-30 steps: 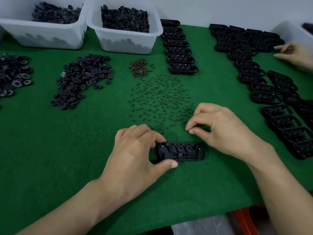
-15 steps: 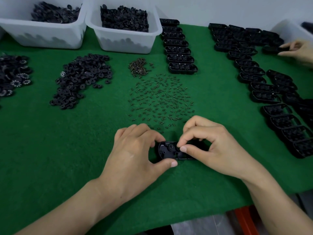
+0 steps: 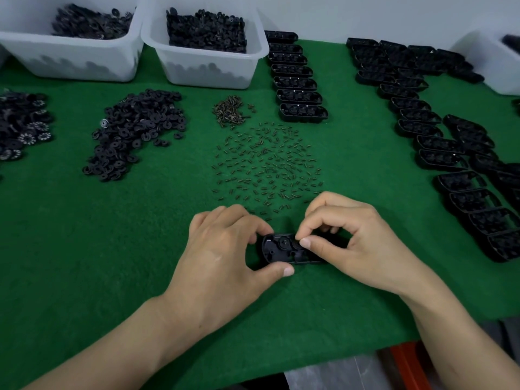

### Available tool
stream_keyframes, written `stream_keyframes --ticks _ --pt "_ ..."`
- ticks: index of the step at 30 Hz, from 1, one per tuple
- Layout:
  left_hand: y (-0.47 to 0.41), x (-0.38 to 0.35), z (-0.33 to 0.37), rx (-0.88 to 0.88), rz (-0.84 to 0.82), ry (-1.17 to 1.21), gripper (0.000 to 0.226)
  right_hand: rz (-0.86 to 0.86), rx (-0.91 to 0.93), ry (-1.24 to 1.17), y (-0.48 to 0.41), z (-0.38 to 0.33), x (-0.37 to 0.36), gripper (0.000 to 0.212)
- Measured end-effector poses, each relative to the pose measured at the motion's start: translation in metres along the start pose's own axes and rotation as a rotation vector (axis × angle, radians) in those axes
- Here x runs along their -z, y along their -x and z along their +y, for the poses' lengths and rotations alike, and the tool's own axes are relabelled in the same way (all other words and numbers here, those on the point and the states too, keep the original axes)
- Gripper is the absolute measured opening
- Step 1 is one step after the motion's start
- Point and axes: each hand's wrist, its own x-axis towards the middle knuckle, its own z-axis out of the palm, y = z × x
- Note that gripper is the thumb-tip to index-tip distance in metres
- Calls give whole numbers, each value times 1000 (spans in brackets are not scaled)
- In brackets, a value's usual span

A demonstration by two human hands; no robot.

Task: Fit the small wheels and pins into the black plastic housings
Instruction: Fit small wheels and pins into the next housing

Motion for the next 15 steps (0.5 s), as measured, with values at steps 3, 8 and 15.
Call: stream_keyframes --ticks 3,8,15 --pt "0 1 0 4 -5 -5 44 2 8 -19 0 0 -1 12" --pt "0 1 0 4 -10 -10 42 2 8 12 0 1 -2 9" --pt "0 1 0 11 -19 -1 45 4 -24 -12 -1 2 1 15"
